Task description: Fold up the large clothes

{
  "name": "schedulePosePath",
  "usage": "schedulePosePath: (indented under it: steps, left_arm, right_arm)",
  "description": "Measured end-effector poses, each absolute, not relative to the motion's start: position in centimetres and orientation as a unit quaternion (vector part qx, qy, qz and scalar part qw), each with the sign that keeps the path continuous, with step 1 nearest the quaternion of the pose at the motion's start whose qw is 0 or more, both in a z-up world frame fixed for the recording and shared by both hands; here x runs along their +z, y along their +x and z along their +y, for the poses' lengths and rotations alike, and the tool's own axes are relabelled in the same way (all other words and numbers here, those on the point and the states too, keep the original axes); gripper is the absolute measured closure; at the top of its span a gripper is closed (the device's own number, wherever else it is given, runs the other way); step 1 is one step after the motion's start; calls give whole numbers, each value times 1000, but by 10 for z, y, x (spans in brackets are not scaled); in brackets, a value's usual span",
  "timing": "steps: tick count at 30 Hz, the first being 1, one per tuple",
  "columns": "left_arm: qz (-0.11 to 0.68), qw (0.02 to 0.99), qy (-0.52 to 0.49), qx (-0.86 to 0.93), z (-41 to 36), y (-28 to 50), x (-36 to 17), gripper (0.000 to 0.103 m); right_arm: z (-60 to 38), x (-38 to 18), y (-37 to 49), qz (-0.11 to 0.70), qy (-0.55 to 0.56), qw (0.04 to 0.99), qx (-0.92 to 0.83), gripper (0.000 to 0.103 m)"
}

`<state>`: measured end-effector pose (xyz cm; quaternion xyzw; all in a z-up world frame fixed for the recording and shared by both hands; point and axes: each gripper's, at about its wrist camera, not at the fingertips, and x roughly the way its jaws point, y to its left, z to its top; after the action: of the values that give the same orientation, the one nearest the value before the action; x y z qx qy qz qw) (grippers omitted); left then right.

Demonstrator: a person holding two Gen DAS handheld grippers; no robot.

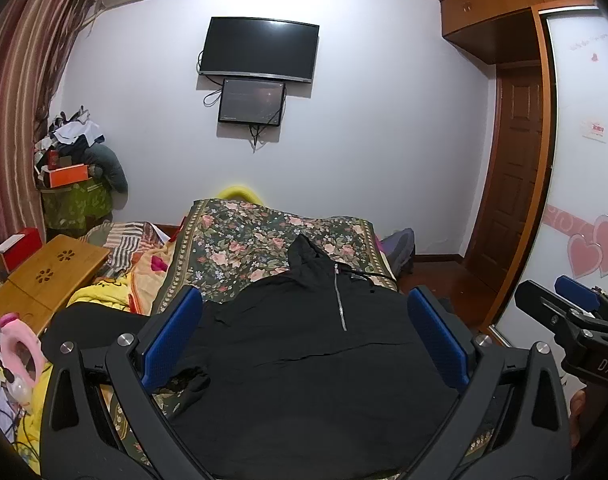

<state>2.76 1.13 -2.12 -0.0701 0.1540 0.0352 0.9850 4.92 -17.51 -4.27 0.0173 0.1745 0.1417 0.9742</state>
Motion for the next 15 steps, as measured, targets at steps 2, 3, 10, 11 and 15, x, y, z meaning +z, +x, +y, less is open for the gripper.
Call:
schedulePosePath:
  steps: [2, 3, 10, 11, 15]
  left_arm:
    - [154, 985, -73, 39, 14, 29, -22, 0]
    - [155, 984, -74, 41, 15, 31, -23, 0]
    - [163, 982, -82, 59, 31, 44, -30, 0]
    - [163, 981, -80, 64, 35, 46, -31, 0]
    - [168, 979, -77, 89, 57, 59, -36, 0]
  right_arm:
    - [-173, -44, 51, 177, 17, 974, 142, 0]
    - [-173, -45, 51, 178, 17, 973, 143, 0]
    - [-168, -46, 65, 189, 12, 971, 146, 0]
    - [-166, -48, 67, 191, 10, 971, 145, 0]
    - [-164, -52, 80, 203, 4, 969, 142, 0]
